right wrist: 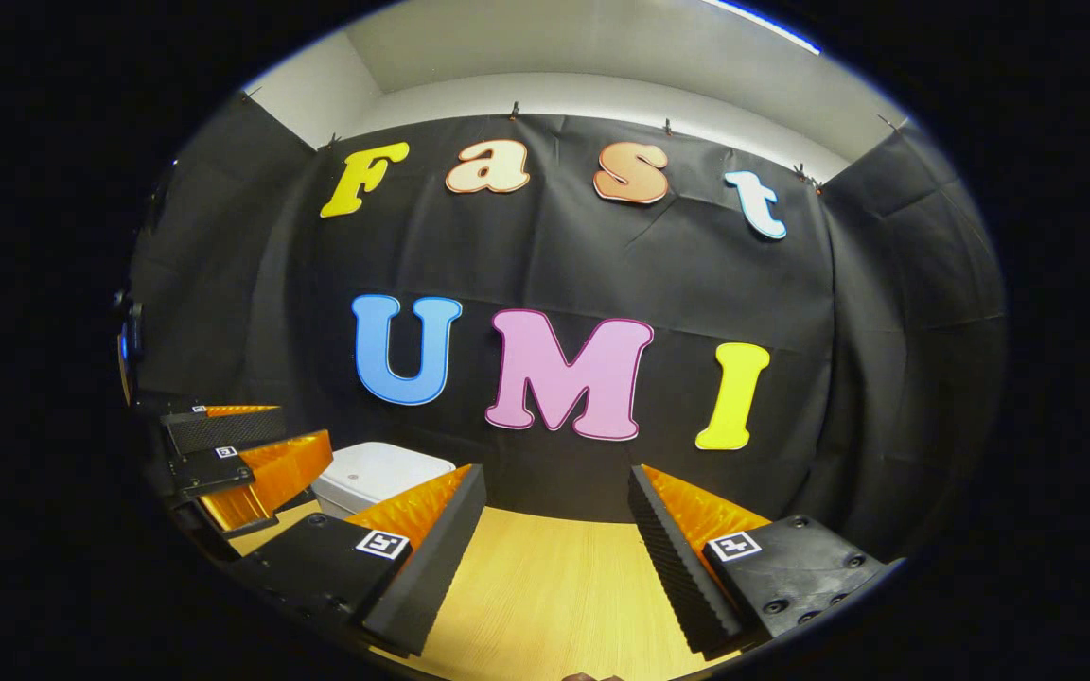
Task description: Press the lid of the desktop garbage bin to open it, pick up the crumpled paper on the desktop and throw it into the bin, then pick up the pop can on the desktop and drop it into the bin, and finally close the garbage bin lid.
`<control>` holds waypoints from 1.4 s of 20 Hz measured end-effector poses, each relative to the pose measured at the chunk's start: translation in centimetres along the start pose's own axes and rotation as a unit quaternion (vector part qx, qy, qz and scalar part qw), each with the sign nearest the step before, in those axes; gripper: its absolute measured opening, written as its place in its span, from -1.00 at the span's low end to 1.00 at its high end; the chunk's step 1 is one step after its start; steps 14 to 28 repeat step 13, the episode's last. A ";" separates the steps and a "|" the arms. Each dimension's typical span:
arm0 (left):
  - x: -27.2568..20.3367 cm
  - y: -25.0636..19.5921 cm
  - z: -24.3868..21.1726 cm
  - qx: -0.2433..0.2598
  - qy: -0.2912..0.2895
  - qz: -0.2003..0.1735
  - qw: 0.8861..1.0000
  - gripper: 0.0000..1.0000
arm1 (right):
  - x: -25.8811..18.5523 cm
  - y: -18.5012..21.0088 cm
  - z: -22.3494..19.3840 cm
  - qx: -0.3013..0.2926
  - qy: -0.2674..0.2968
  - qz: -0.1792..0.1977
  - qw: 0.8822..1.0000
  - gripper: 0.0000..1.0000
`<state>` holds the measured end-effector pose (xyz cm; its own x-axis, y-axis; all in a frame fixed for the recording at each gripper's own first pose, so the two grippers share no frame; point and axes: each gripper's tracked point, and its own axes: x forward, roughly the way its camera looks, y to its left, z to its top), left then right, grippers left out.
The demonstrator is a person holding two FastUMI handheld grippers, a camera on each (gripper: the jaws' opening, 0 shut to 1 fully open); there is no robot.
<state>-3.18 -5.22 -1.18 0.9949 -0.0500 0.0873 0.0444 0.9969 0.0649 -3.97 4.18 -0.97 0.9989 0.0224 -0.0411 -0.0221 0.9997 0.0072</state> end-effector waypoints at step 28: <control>-1.9 -1.6 0.4 0.013 -0.004 -0.012 1.000 0.87 | -3.1 -1.1 -0.5 0.004 0.009 -0.014 1.000 0.96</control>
